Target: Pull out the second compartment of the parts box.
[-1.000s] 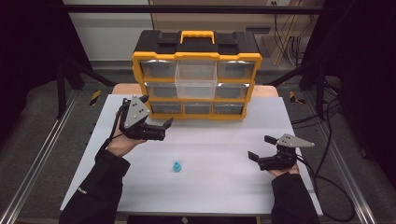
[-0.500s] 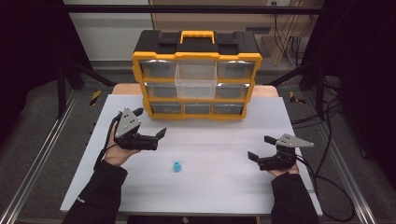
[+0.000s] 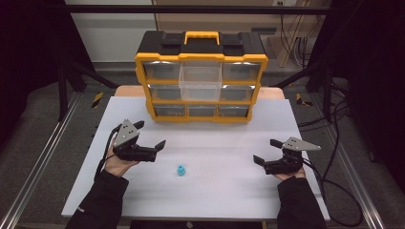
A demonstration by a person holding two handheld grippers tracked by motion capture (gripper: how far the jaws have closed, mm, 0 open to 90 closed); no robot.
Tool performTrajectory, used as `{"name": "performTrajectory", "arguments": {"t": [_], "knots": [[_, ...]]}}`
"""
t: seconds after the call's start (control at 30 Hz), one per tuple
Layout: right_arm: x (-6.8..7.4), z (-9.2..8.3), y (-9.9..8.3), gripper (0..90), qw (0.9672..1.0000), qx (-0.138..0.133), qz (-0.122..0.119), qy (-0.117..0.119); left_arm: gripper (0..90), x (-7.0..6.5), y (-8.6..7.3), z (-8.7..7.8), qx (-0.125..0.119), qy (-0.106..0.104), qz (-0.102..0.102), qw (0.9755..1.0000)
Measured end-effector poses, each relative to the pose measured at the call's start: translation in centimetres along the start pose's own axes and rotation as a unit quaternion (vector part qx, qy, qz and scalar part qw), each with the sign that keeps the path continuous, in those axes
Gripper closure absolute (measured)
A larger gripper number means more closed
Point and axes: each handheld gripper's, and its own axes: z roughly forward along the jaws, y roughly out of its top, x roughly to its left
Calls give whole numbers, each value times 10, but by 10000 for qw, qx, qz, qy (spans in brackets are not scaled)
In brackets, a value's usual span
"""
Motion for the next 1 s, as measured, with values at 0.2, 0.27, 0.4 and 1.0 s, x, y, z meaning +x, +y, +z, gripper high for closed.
{"name": "performTrajectory", "arguments": {"t": [0.2,0.27,0.4,1.0], "knots": [[0,0,0,2,10000,0,14,9,16,-1,-2,-3,-33,-103,-159,9998],[-1,0,0,2,10000,-5,20,7,20,-3,-3,-2,6,-93,-114,9999],[0,0,0,2,10000,10,21,11,22,-9,-6,1,164,-186,-49,9997],[0,0,-1,2,10000,17,6,16,21,-20,-25,12,533,-477,-175,9973]]}}
